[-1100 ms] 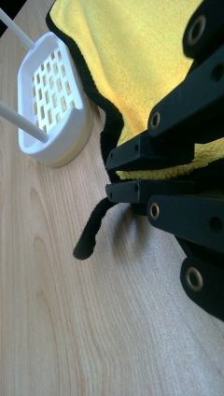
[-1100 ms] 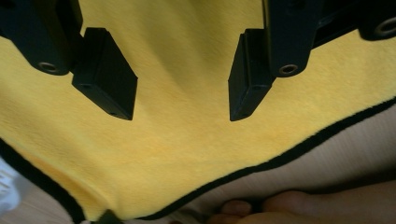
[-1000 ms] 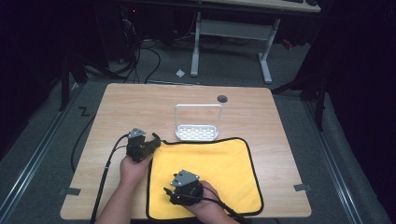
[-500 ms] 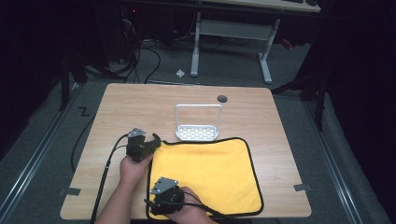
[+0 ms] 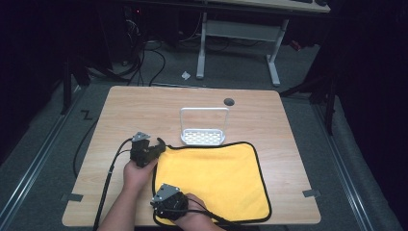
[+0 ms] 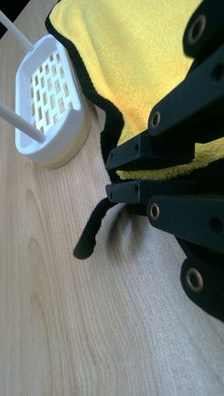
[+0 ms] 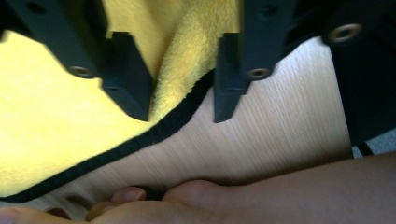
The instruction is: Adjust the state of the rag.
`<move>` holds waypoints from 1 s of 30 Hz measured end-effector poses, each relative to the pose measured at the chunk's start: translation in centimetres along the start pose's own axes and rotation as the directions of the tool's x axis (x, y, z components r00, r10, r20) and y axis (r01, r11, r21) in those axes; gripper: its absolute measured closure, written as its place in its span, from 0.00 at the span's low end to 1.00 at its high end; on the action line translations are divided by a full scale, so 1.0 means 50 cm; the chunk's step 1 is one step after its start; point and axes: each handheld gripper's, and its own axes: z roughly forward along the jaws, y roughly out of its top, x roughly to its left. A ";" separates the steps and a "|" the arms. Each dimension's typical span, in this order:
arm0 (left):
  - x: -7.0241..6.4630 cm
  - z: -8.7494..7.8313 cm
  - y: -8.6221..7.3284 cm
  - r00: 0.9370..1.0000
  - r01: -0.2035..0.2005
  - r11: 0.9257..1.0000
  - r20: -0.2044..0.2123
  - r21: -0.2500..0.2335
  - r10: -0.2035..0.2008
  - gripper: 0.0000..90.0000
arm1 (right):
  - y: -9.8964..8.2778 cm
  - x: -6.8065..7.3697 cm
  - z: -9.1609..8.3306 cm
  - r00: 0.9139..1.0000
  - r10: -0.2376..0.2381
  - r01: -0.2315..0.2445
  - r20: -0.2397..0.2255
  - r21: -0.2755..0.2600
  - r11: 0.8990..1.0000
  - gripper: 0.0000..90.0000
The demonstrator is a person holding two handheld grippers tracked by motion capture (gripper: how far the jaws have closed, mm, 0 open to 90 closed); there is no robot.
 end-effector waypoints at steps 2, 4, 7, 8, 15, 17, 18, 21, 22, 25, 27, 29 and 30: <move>0.000 0.000 0.000 1.000 -0.001 1.000 -0.001 0.000 0.001 0.92 | -0.003 -0.006 -0.007 1.000 -0.012 0.012 0.008 0.001 1.000 0.77; 0.000 0.000 0.000 1.000 0.001 1.000 -0.001 0.000 -0.001 0.92 | -0.007 -0.011 -0.016 1.000 -0.007 0.008 0.014 -0.010 1.000 0.84; 0.000 -0.001 0.000 1.000 0.000 1.000 -0.003 -0.004 0.000 0.92 | -0.013 -0.020 -0.032 1.000 -0.004 0.005 0.024 -0.038 0.999 0.90; 0.000 -0.001 0.000 1.000 -0.002 1.000 -0.002 -0.007 0.002 0.92 | -0.015 -0.022 -0.037 1.000 -0.004 0.005 0.029 -0.049 0.999 0.90; -0.001 -0.007 0.000 1.000 0.013 1.000 0.002 -0.027 -0.013 0.93 | -0.019 -0.032 -0.067 0.998 0.022 -0.015 0.055 -0.123 0.992 0.92; -0.001 -0.011 0.000 1.000 0.024 0.999 -0.009 -0.034 -0.025 0.93 | -0.021 -0.034 -0.073 0.998 0.015 -0.006 0.066 -0.129 0.992 0.92; -0.002 -0.012 0.001 0.999 0.032 0.999 -0.009 -0.036 -0.032 0.93 | -0.022 -0.035 -0.076 0.997 0.010 0.000 0.073 -0.137 0.991 0.92; -0.007 -0.014 0.001 0.997 0.073 0.996 -0.005 -0.058 -0.073 0.93 | -0.023 -0.040 -0.086 0.998 0.023 -0.013 0.065 -0.157 0.987 0.92; -0.009 -0.014 0.001 0.997 0.076 0.995 -0.008 -0.067 -0.077 0.93 | -0.023 -0.040 -0.089 0.998 0.024 -0.013 0.064 -0.166 0.986 0.92; -0.011 -0.014 0.002 0.994 0.110 0.990 0.001 -0.092 -0.111 0.93 | -0.019 -0.040 -0.098 0.998 0.024 -0.011 0.064 -0.188 0.982 0.93; -0.012 -0.014 0.003 0.993 0.116 0.988 0.009 -0.103 -0.115 0.93 | -0.014 -0.038 -0.102 0.997 0.029 -0.016 0.065 -0.199 0.980 0.93; -0.013 -0.018 0.005 0.993 0.120 0.986 0.013 -0.113 -0.120 0.93 | -0.009 -0.036 -0.104 0.998 0.024 -0.010 0.064 -0.209 0.978 0.93; -0.012 -0.020 0.007 0.993 0.122 0.986 0.012 -0.118 -0.121 0.93 | -0.007 -0.035 -0.104 0.998 0.028 -0.014 0.062 -0.212 0.977 0.92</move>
